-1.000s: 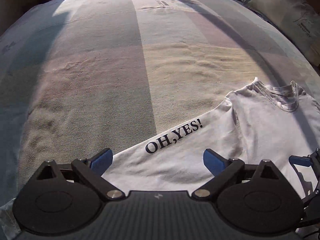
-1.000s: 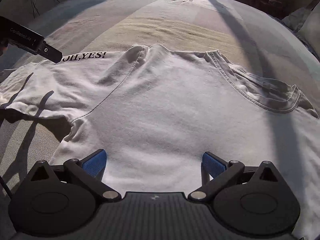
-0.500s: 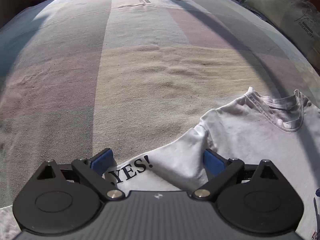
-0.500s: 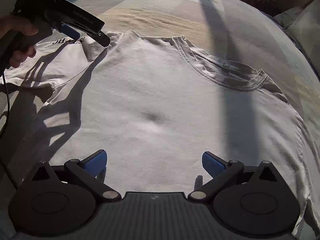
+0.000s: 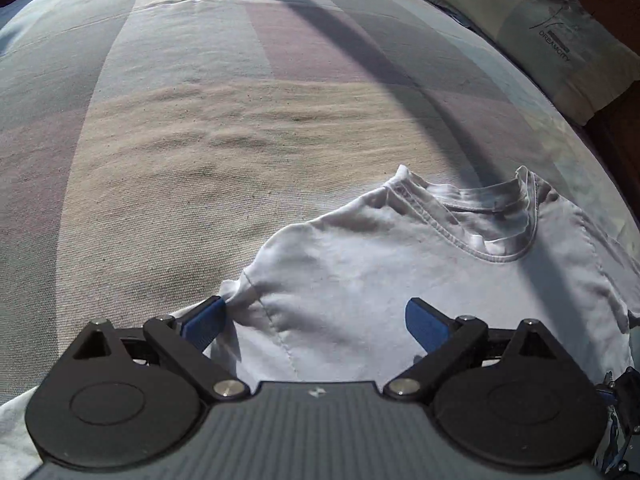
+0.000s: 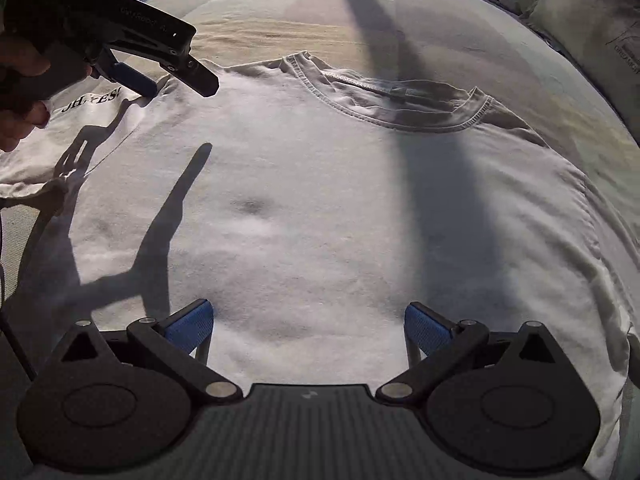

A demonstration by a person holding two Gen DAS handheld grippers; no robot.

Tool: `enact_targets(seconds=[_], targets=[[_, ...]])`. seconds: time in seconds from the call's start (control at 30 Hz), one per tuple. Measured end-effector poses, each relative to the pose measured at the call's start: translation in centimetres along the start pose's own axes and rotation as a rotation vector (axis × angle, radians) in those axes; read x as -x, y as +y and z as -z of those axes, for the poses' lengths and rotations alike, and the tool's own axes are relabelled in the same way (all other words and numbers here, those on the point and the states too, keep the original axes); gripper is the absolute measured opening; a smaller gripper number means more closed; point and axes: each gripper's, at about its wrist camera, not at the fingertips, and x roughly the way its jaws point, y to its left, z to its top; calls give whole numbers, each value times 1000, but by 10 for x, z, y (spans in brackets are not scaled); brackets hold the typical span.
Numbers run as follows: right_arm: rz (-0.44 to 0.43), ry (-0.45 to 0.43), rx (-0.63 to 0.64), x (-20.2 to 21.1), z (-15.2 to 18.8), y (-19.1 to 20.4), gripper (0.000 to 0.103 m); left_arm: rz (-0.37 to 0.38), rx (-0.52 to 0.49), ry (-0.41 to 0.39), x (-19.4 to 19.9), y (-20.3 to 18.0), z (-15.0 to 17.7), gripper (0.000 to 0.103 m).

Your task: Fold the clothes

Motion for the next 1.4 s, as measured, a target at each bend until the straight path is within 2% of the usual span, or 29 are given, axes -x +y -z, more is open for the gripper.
enact_targets(seconds=[0.07, 0.1, 0.2, 0.3, 0.33, 0.43, 0.5, 0.6, 0.73, 0.9, 1.03, 1.13, 1.2, 1.27, 1.4], targets=[[1, -7, -15, -1, 2, -1, 103, -67, -2, -19, 3, -1, -9, 96], [0, -12, -14, 0, 2, -1, 103, -55, 5, -31, 7, -1, -13, 95], [3, -23, -15, 0, 3, 0, 103, 33, -5, -51, 23, -9, -19, 96], [6, -28, -20, 0, 4, 0, 103, 130, -54, 7, 23, -26, -20, 97], [7, -30, -21, 0, 4, 0, 103, 142, -66, 34, 17, -30, -17, 97], [8, -34, -20, 1, 4, 0, 103, 79, -74, 68, -7, -31, -12, 96], [8, -37, -18, 1, 5, 0, 103, 64, -48, 54, -13, -28, -14, 95], [8, -43, -14, 2, 6, 1, 103, 54, -49, 9, 0, -30, -21, 95], [7, -48, -10, 3, 7, 1, 103, 36, -91, -60, 39, -26, -20, 96], [3, -10, -14, 1, 1, 0, 103, -50, -71, -54, 73, -1, 15, 96], [-1, 12, -14, 0, -3, -1, 103, -120, 15, 5, 72, 25, 52, 96], [-6, 26, -4, 1, -5, -1, 103, -176, 39, 17, 70, 42, 77, 96], [-6, 33, 11, 1, -7, 0, 103, -255, 43, 23, 69, 54, 85, 96], [-9, 42, 25, 2, -10, 2, 103, -370, 58, 18, 72, 73, 86, 99], [-32, 46, 53, 6, -19, 14, 103, -401, 217, -42, 100, 114, 86, 96]])
